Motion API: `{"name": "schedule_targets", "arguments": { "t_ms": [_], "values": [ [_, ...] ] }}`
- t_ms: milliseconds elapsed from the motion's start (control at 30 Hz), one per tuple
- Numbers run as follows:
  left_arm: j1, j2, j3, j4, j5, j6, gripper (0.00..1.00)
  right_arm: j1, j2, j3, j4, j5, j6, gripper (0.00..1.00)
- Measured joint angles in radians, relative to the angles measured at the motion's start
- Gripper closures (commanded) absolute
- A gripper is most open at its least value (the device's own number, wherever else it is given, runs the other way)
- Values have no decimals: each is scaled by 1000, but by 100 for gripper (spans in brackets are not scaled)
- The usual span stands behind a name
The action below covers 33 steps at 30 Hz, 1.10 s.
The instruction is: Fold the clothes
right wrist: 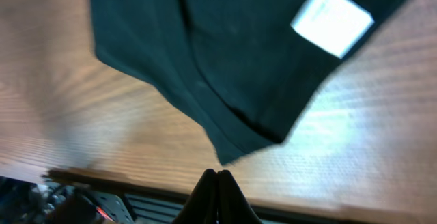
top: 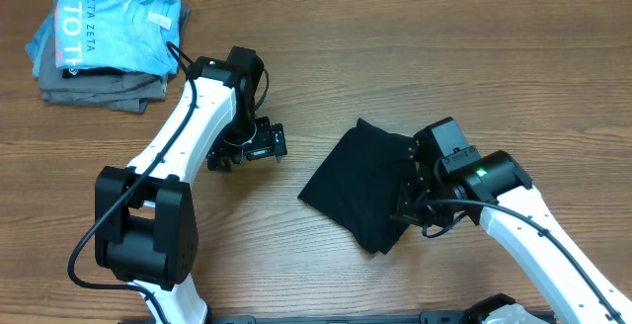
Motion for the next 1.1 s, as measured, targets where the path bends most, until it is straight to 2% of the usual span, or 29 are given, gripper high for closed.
{"name": "schedule_targets", "arguments": {
  "t_ms": [267,533,700,933,1100],
  "values": [
    [0,0,0,6,0,0,0,21,189,-43,117,-35,4,96],
    [0,0,0,7,0,0,0,114,357,-146,137,-44,5,96],
    [0,0,0,7,0,0,0,117,367,-204,152,-18,12,96],
    [0,0,0,6,0,0,0,115,360,-202,83,20,87,96],
    [0,0,0,6,0,0,0,115,255,-129,-8,26,119,96]
  ]
}}
